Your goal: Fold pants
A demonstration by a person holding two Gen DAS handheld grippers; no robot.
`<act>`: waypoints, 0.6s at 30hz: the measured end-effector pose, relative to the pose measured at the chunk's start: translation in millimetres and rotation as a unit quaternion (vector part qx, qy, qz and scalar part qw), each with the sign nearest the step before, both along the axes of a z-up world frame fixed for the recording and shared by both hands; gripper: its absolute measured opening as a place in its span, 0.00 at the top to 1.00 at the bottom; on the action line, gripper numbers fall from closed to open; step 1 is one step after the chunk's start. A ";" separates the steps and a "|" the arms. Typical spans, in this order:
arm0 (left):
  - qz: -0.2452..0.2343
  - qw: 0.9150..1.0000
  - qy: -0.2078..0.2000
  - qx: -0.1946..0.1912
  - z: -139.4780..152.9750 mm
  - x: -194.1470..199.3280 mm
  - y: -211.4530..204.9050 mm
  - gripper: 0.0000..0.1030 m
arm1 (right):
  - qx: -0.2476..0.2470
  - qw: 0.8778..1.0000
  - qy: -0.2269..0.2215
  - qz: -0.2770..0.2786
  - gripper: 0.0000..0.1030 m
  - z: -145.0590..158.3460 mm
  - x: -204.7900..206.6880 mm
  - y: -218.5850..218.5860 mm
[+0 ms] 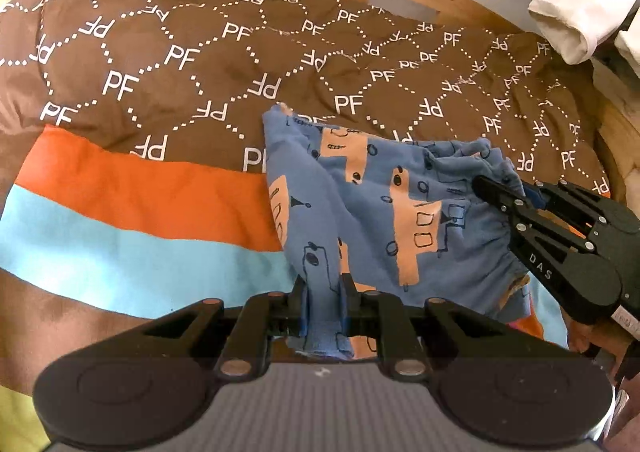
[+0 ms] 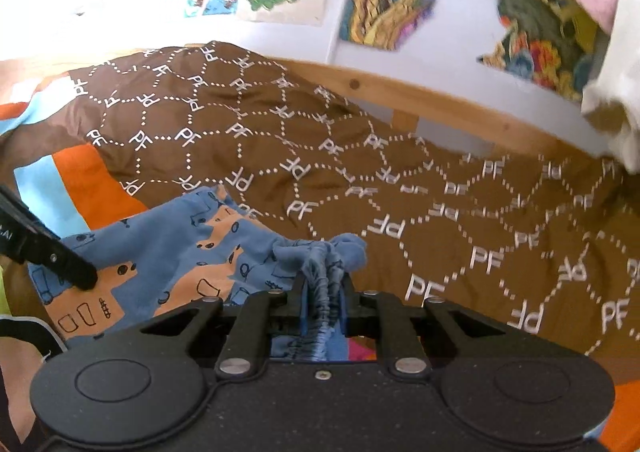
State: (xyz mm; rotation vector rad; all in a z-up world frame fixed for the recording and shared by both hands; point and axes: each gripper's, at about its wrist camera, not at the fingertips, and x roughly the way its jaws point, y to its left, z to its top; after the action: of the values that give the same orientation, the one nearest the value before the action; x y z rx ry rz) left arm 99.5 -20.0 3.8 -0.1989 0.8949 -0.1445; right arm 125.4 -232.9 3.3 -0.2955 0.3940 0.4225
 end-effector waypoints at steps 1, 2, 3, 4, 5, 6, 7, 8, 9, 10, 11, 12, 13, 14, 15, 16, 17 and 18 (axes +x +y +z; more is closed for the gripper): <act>0.000 1.000 0.000 -0.001 0.7 0.1 0.5 0.84 | -0.002 1.000 -0.004 0.002 0.87 1.0 -0.9 0.0; 0.001 1.000 -0.001 -0.002 1.6 0.1 1.1 0.85 | -0.004 1.000 -0.008 0.002 0.87 1.7 -1.7 0.6; 0.001 1.000 -0.002 -0.004 1.9 0.0 2.0 0.85 | -0.005 1.000 -0.011 0.002 0.87 2.1 -2.3 0.8; 0.000 1.000 -0.002 -0.004 2.6 -0.1 2.4 0.85 | -0.005 1.000 -0.015 0.002 0.87 2.8 -3.0 1.2; 0.000 1.000 -0.003 -0.003 2.8 -0.5 2.4 0.85 | -0.006 1.000 -0.017 0.003 0.87 3.2 -3.5 1.3; -0.001 1.000 -0.004 -0.003 3.1 -0.9 2.5 0.85 | -0.007 1.000 -0.020 0.003 0.87 3.5 -3.8 1.6; -0.001 1.000 -0.005 -0.003 3.6 -1.4 2.3 0.85 | -0.008 1.000 -0.023 0.004 0.87 3.5 -4.7 1.7; -0.002 1.000 -0.006 -0.002 3.8 -1.5 2.5 0.85 | -0.009 1.000 -0.027 0.004 0.87 3.7 -5.9 2.1; -0.002 1.000 -0.008 -0.002 4.8 -2.2 2.0 0.85 | -0.010 0.999 -0.031 0.004 0.87 4.1 -6.7 2.7; -0.002 1.000 -0.010 -0.002 5.7 -2.5 1.8 0.85 | -0.012 0.999 -0.036 0.005 0.87 4.6 -7.8 3.3; -0.003 1.000 -0.011 -0.003 6.8 -2.9 1.6 0.85 | -0.013 0.999 -0.041 0.006 0.87 5.3 -8.9 3.6; -0.005 1.000 -0.012 -0.004 7.6 -3.4 1.1 0.85 | -0.015 0.999 -0.047 0.006 0.87 6.6 -10.2 4.1; -0.008 1.000 -0.012 -0.007 8.5 -3.4 0.9 0.85 | -0.016 0.999 -0.051 0.006 0.87 7.8 -10.9 4.0; -0.010 1.000 -0.012 -0.011 9.5 -3.3 0.6 0.85 | -0.018 0.998 -0.056 0.006 0.87 9.3 -11.8 4.1; -0.012 1.000 -0.012 -0.015 10.5 -2.8 0.5 0.85 | -0.021 0.998 -0.062 0.005 0.87 10.9 -12.5 3.8; -0.014 1.000 -0.014 -0.018 12.6 -1.8 -0.2 0.85 | -0.022 0.997 -0.068 0.002 0.87 12.4 -13.2 3.0; -0.016 1.000 -0.016 -0.019 14.2 -0.8 -1.1 0.85 | -0.023 0.997 -0.073 0.000 0.87 13.8 -13.6 1.6; -0.019 0.999 -0.020 -0.019 16.4 0.6 -2.4 0.85 | -0.023 0.997 -0.078 -0.004 0.87 15.5 -13.5 -0.1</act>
State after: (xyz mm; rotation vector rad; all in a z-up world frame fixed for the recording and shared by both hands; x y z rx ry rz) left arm 100.1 -22.4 20.1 -0.2148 0.8559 -0.2002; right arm 111.9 -233.0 18.8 -0.3695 0.2519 0.3797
